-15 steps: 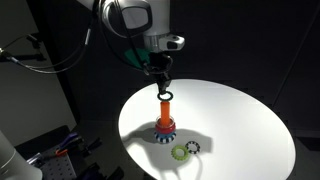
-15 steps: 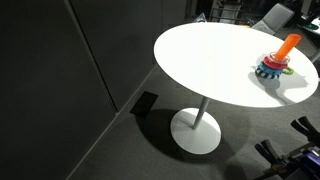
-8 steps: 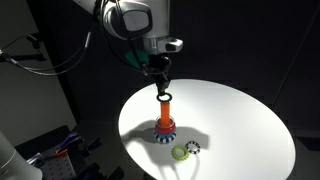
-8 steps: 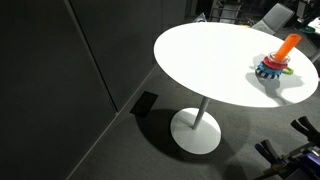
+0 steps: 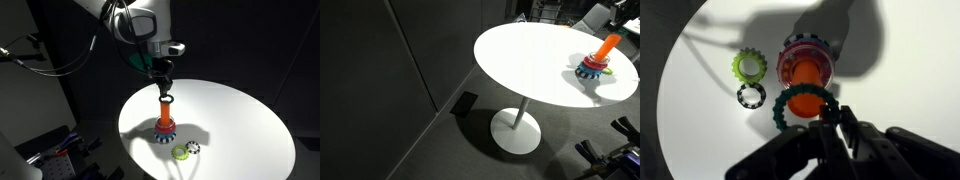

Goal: Put the dark green thing on the ring toss

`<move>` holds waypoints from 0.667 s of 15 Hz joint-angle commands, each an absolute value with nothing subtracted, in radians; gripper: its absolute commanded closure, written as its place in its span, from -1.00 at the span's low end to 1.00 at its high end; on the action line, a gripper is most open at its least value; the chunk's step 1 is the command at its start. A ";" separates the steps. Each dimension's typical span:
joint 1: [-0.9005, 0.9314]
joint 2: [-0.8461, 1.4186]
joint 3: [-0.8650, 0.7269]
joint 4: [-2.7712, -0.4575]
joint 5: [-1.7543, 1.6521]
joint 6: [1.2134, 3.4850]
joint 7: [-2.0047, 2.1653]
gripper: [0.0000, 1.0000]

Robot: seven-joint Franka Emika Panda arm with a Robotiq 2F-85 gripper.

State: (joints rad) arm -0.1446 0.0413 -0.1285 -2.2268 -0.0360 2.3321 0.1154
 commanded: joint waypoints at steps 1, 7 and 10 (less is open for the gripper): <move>-0.134 0.073 -0.130 -2.184 -0.064 2.317 0.154 0.89; -0.131 0.078 -0.132 -2.188 -0.090 2.308 0.164 0.89; -0.130 0.079 -0.130 -2.193 -0.074 2.320 0.154 0.89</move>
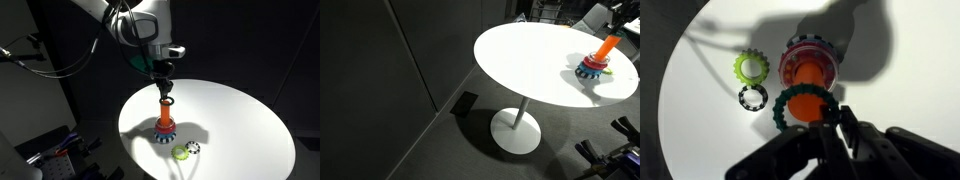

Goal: Put the dark green thing on the ring toss

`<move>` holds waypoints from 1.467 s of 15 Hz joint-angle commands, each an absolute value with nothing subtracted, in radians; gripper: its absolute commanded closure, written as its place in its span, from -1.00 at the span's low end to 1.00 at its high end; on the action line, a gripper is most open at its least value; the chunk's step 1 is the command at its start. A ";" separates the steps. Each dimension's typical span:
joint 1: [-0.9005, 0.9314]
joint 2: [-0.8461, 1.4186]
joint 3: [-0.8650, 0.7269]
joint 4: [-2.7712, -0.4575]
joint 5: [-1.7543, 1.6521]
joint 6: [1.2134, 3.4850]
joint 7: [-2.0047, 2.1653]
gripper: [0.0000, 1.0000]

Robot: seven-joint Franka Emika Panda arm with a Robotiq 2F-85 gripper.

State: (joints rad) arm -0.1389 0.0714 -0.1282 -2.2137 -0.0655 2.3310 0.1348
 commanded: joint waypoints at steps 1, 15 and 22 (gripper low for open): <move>-0.129 0.079 -0.128 -2.194 -0.068 2.321 0.151 0.89; -0.119 0.078 -0.129 -2.208 -0.111 2.322 0.170 0.89; -0.122 0.074 -0.137 -2.220 -0.140 2.318 0.179 0.89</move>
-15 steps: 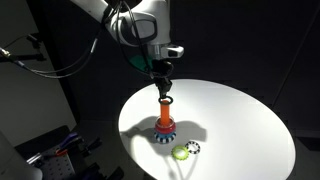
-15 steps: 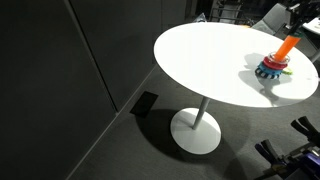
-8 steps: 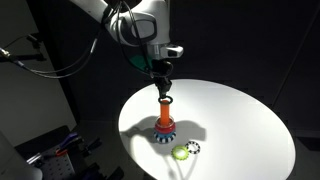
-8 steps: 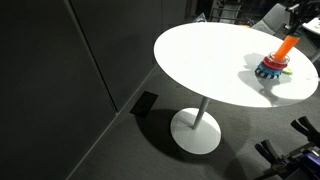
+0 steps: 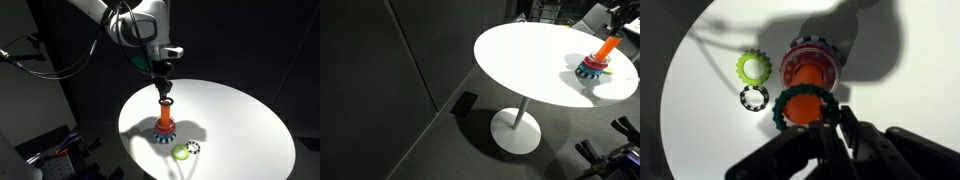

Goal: Put the dark green thing on the ring toss

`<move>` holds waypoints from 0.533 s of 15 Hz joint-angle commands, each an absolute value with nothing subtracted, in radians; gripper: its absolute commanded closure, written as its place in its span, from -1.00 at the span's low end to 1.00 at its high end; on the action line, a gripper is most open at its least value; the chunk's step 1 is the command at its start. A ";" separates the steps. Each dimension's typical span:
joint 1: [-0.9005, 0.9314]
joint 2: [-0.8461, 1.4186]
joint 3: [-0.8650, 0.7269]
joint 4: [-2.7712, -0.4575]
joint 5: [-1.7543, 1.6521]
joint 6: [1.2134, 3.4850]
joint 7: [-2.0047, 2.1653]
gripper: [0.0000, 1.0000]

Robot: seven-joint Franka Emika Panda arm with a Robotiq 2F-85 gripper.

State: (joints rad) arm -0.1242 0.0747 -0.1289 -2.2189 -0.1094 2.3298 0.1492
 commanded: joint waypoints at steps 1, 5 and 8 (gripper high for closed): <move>-0.123 0.072 -0.138 -2.222 -0.143 2.317 0.182 0.89; -0.124 0.068 -0.144 -2.228 -0.153 2.317 0.187 0.89; -0.125 0.071 -0.145 -2.230 -0.147 2.323 0.183 0.88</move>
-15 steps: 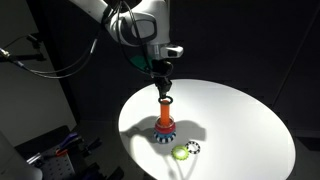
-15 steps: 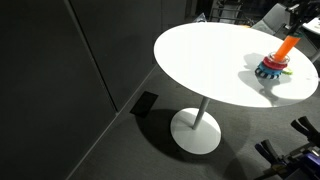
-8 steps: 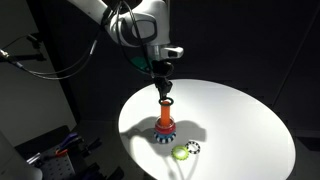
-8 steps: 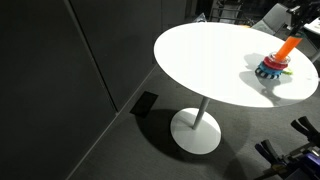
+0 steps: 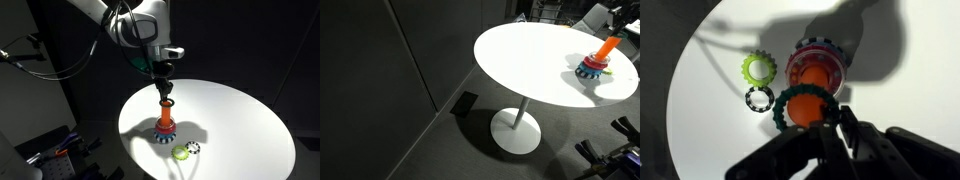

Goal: Put the dark green thing on the ring toss

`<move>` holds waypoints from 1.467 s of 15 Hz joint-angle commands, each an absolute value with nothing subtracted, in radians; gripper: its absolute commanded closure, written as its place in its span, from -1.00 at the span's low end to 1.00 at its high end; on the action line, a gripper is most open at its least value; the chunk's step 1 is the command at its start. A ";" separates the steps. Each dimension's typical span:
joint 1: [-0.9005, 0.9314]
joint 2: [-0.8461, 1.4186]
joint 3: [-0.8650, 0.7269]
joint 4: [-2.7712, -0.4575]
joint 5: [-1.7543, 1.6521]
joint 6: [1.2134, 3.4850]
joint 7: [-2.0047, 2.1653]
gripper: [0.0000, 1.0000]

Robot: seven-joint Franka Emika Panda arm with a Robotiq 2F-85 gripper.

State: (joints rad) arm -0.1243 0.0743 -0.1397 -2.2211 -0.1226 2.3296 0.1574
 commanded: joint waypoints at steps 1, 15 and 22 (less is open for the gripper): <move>-0.125 0.071 -0.144 -2.232 -0.145 2.326 0.179 0.70; -0.125 0.065 -0.145 -2.252 -0.136 2.318 0.175 -1.00; -0.126 0.079 -0.142 -2.247 -0.122 2.323 0.157 -1.00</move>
State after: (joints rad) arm -0.1256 0.0789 -0.1422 -2.2489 -0.1226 2.3250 0.1575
